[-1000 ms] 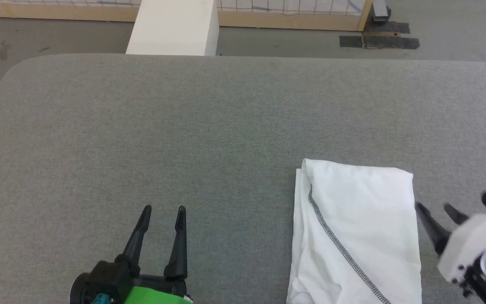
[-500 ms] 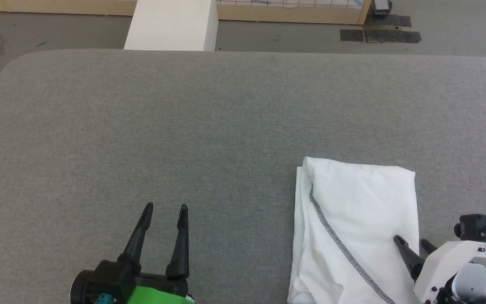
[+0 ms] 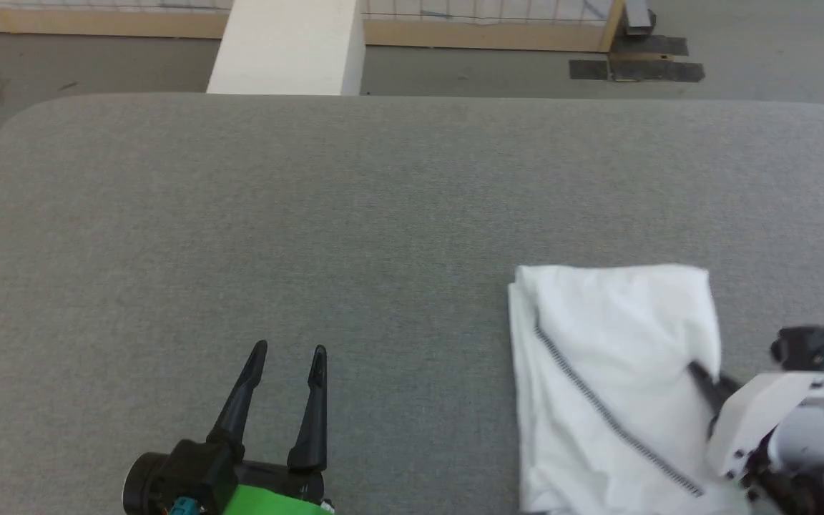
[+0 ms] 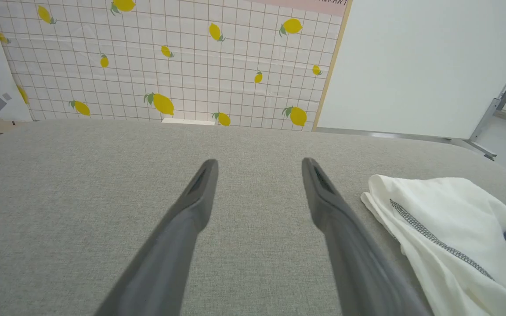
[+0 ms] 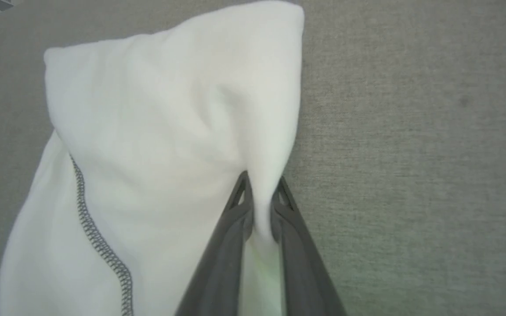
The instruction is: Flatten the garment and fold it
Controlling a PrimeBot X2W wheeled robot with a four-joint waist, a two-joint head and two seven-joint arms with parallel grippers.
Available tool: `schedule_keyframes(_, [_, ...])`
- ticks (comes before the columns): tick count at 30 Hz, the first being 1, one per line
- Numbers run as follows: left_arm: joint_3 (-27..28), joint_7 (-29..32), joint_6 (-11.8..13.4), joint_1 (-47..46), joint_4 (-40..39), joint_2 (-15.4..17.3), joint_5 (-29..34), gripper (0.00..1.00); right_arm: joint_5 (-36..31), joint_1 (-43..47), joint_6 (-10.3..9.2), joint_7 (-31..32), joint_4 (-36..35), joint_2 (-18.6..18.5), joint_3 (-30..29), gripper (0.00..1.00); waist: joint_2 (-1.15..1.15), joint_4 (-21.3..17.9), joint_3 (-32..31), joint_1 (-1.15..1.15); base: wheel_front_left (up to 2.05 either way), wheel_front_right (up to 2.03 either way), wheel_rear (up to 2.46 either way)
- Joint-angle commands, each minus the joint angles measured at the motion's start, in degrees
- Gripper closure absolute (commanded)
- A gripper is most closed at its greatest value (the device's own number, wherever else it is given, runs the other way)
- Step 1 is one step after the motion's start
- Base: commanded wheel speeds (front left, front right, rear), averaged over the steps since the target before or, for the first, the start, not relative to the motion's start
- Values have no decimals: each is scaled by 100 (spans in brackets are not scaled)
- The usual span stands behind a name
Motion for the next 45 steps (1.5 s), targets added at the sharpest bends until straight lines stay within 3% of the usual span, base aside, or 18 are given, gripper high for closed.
schedule_keyframes(1, [-8, -16, 11, -123, -38, 38, 21, 0, -14, -194, -10, 41, -92, -228, -22, 100, 0, -167, 55, 0, 0, 0, 0])
schedule_keyframes(12, [-9, 11, 102, -651, -281, 112, 193, 0, -86, -1433, -10, 467, -245, -2151, 434, 100, 0, -722, 1070, 0, 0, 0, 0])
schedule_keyframes(20, [-89, 38, 194, -1268, -584, 137, 472, 0, -230, -2273, -10, 501, 206, -3450, 489, 100, 0, -747, 1972, 0, 0, 0, 0])
schedule_keyframes(28, [-139, 31, 315, -1650, -852, 113, 625, 0, -509, -2659, -10, 362, 700, -4226, 303, 100, 0, -651, 2556, 0, 0, 0, 0])
schedule_keyframes(33, [-123, 4, 401, -1773, -1054, 77, 566, 0, -775, -2828, -10, 127, 1044, -4468, 252, 100, 0, -586, 2796, 0, 0, 0, 0])
schedule_keyframes(36, [-132, -7, 420, -1809, -1155, 111, 648, 0, -857, -2902, -10, 36, 1189, -4375, 244, 100, 0, -585, 2849, 0, 0, 0, 0])
schedule_keyframes(37, [-105, -11, 489, -1818, -1183, 107, 709, 0, -879, -2926, -10, 20, 1238, -4321, 244, 92, 0, -588, 2862, 0, 0, 0, 0])
schedule_keyframes(38, [-93, -13, 533, -1832, -1202, 107, 762, 0, -897, -2960, -10, 5, 1283, -4254, 221, 65, 0, -598, 2871, 0, 0, 0, 0])
schedule_keyframes(39, [-79, -15, 572, -1839, -1207, 105, 796, 0, -927, -2985, -10, -21, 1304, -4210, 215, 51, 0, -606, 2873, 0, 0, 0, 0])
schedule_keyframes(40, [-58, -16, 621, -1847, -1202, 101, 827, 0, -971, -3006, -10, -59, 1317, -4169, 230, 0, 0, -619, 2868, 0, 0, 0, 0])
schedule_keyframes(45, [-8, -20, 710, -1819, -1103, 105, 839, 0, -1112, -3109, -10, -326, 1365, -3831, 192, 0, 0, -738, 2491, 0, 0, 0, 0])
